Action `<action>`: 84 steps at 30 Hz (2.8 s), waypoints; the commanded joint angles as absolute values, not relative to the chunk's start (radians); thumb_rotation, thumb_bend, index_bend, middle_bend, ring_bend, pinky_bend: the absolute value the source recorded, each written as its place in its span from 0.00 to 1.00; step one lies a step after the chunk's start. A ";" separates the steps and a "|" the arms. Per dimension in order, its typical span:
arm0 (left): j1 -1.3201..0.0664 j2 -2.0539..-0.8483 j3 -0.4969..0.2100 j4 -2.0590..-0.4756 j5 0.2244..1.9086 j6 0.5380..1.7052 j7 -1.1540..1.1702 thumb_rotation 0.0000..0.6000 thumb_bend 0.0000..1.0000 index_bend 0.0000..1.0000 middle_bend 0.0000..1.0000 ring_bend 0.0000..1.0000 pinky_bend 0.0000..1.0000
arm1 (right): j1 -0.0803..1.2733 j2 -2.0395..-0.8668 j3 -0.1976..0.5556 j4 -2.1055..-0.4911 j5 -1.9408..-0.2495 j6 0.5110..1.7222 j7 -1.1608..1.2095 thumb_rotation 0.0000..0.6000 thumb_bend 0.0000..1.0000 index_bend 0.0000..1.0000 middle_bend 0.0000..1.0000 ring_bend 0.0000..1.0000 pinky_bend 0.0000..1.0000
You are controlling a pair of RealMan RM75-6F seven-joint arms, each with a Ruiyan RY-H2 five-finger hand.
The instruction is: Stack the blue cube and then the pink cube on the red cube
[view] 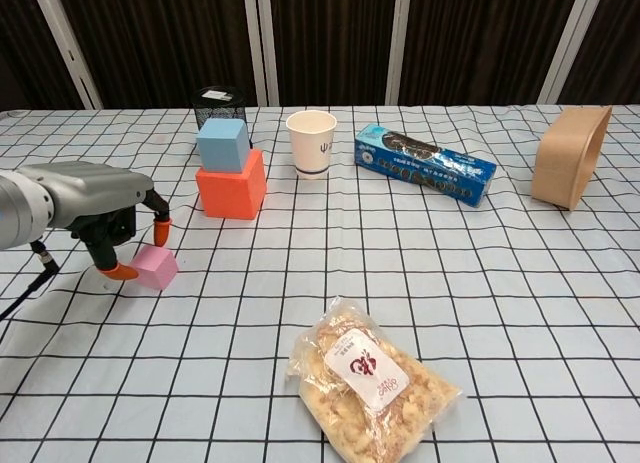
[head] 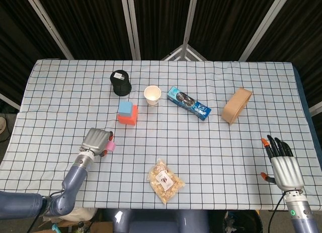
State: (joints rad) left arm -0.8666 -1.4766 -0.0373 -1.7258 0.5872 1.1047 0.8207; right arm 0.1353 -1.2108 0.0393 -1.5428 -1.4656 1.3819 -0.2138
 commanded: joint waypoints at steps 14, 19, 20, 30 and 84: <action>-0.870 -1.500 -0.035 -1.700 0.591 1.092 0.819 1.00 0.32 0.41 0.88 0.70 0.70 | 0.137 -1.212 0.040 -1.542 -1.461 1.378 -0.215 1.00 0.11 0.00 0.00 0.00 0.11; -0.870 -1.503 -0.035 -1.694 0.591 1.089 0.819 1.00 0.32 0.41 0.88 0.70 0.70 | 0.138 -1.212 0.040 -1.540 -1.460 1.373 -0.211 1.00 0.11 0.00 0.00 0.00 0.11; -0.870 -1.504 -0.035 -1.694 0.590 1.088 0.818 1.00 0.32 0.42 0.88 0.70 0.70 | 0.138 -1.212 0.039 -1.540 -1.460 1.373 -0.210 1.00 0.11 0.00 0.00 0.00 0.11; -0.870 -1.502 -0.038 -1.691 0.594 1.086 0.811 1.00 0.32 0.42 0.88 0.70 0.70 | 0.140 -1.214 0.041 -1.539 -1.452 1.366 -0.215 1.00 0.11 0.00 0.00 0.00 0.11; -1.220 -1.471 -0.416 -1.710 0.117 1.338 1.059 1.00 0.36 0.43 0.89 0.70 0.70 | 0.137 -1.210 0.045 -1.520 -1.443 1.368 -0.180 1.00 0.11 0.00 0.00 0.00 0.11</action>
State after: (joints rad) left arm -1.2133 -1.4545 -0.4105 -1.7347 0.1208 1.3480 1.0703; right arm 0.1364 -1.2102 0.0450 -1.5203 -1.4432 1.3690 -0.1807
